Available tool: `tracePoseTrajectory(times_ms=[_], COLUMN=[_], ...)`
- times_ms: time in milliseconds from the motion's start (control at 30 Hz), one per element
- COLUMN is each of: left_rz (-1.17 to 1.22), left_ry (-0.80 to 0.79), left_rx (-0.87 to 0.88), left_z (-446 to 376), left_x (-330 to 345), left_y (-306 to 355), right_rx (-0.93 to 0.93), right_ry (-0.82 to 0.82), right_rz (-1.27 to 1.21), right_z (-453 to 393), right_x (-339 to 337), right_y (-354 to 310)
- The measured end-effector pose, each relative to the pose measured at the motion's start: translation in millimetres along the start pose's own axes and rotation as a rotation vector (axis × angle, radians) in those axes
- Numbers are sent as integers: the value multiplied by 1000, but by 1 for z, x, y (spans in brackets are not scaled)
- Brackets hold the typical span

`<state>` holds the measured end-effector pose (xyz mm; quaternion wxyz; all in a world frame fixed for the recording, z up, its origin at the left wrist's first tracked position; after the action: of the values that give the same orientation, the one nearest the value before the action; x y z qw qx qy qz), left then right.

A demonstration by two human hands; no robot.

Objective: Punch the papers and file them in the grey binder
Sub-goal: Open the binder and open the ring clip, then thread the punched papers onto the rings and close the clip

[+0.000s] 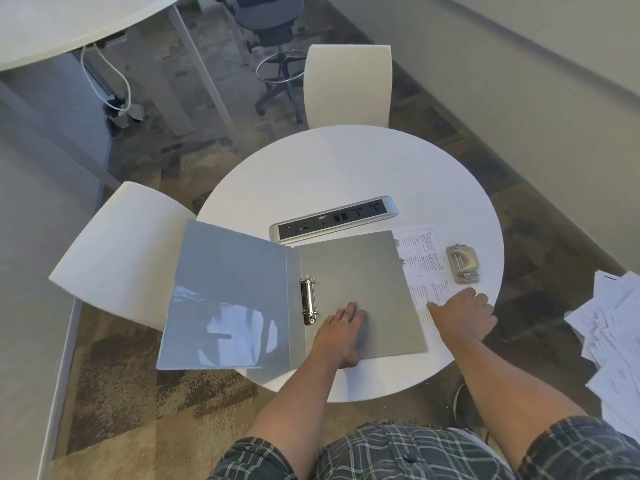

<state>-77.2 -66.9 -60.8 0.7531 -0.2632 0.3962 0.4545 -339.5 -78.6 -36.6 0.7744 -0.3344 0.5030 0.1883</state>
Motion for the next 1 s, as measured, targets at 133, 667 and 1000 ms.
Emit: tracePoseTrajectory(times_ms=[133,667,1000], left_rz=[64,71,70], left_ry=[-33,-27,-48], left_rx=[-13,-37,-35], left_z=[1,-3,-2], left_x=[2,5,3], left_y=[-2,-1,-1], right_rx=[41,203,-121], right_ry=[-48,-268,-243], right_rz=[-5,-369,-584], right_z=[-3,-22,-20], right_x=[5,31,3], right_y=[7,9,-10])
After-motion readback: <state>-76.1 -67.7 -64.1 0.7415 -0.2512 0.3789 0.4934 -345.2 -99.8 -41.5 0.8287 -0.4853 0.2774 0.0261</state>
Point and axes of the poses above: each hand's wrist, its own z-axis away from the middle knuckle, its own x-axis out of the palm, y = z × x, the point moved 6 cm from there along -z, towards the middle knuckle, and after that the axes turned 13 degrees about -z, right-handed, at the moved point
